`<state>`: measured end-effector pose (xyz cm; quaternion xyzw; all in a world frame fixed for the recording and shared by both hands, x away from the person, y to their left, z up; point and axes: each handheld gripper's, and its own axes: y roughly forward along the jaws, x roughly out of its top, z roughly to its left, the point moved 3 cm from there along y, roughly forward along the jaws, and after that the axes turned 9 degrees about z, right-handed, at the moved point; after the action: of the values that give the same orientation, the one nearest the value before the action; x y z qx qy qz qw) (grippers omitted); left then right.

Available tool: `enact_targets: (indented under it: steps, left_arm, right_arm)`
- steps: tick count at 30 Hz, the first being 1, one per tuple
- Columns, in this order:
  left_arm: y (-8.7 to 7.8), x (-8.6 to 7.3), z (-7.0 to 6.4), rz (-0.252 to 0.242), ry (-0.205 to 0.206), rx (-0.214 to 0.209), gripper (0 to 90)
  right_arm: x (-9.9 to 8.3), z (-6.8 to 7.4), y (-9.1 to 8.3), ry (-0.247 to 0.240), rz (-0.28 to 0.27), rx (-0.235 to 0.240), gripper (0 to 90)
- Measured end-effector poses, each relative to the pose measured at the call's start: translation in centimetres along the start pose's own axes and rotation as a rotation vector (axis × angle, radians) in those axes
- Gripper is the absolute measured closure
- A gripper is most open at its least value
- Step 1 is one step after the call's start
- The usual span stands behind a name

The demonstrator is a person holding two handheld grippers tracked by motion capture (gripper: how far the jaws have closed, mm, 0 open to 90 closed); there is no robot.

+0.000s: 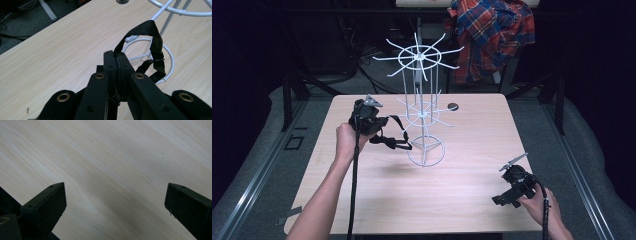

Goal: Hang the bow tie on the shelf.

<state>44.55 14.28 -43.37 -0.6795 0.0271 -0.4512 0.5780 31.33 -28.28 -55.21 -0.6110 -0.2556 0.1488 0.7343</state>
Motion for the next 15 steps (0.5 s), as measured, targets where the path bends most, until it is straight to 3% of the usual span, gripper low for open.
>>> enact_targets:
  steps: [1,3,15]
  left_arm:
    - [0.00,0.00,0.00,0.000,0.000,0.000,88.6]
    - [0.13,-0.10,0.00,0.002,-0.001,-0.005,88.4]
    - [0.13,-0.22,-0.05,0.008,-0.012,-0.030,77.9]
  right_arm:
    - [0.00,0.00,0.00,0.000,0.000,0.000,3.4]
    - [0.04,-0.33,-0.53,-0.056,0.070,-0.026,3.3]
    - [0.06,-0.17,-0.50,-0.053,0.065,-0.025,3.4]
